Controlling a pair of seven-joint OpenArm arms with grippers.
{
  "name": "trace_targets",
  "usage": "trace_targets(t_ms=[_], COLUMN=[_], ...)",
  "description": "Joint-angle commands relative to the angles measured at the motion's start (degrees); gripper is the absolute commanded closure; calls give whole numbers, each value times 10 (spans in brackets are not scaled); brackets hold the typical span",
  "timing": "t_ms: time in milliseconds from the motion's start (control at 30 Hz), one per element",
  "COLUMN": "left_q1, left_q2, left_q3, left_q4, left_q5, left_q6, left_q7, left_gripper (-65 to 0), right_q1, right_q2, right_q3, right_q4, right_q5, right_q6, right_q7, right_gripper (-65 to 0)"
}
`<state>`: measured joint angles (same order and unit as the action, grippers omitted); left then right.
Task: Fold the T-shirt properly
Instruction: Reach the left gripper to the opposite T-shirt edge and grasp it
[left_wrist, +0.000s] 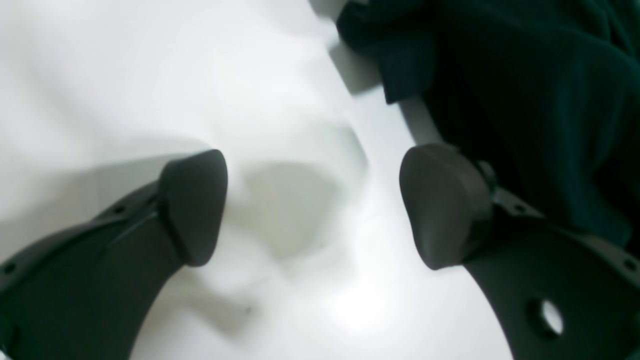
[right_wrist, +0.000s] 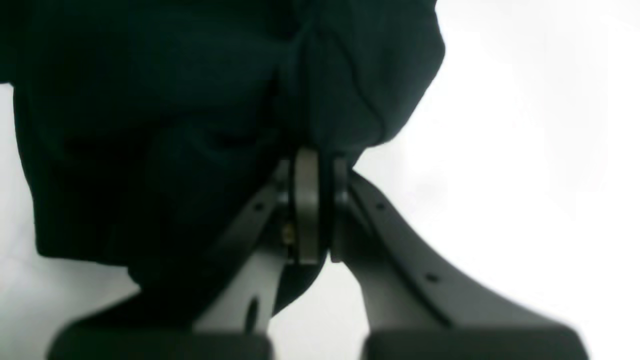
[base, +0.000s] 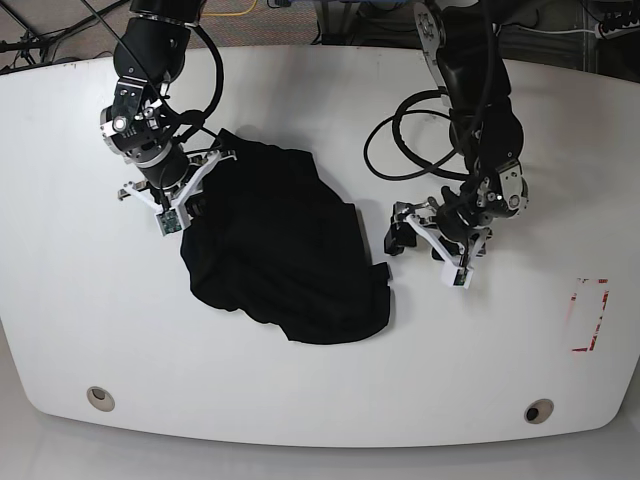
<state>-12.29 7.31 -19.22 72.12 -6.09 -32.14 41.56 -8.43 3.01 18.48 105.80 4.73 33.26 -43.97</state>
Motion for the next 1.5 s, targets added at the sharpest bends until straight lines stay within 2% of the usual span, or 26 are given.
trace_targets(t_ms=[0, 833, 1300, 1367, 1467], left_q1=[-15, -63, -82, -83, -85], left_q2=[5, 17, 17, 17, 17], left_q3=[5, -1, 24, 25, 24], left_q4=[-2, -93, -139, -144, -155], left_q5=[-12, 1, 12, 12, 4], left_q6=[-1, -4, -10, -10, -7], left_q7=[-6, -20, -35, -36, -42], left_gripper=[-530, -526, -521, -516, -467], right_q1=[7, 8, 7, 8, 7], right_q2=[5, 3, 3, 3, 4], right_q3=[1, 2, 1, 1, 2], right_q4=[14, 6, 5, 4, 7], right_q5=[6, 7, 6, 6, 7], right_q6=[0, 8, 8, 8, 5], right_q7=[13, 15, 13, 13, 13], right_gripper=[-9, -6, -5, -5, 0])
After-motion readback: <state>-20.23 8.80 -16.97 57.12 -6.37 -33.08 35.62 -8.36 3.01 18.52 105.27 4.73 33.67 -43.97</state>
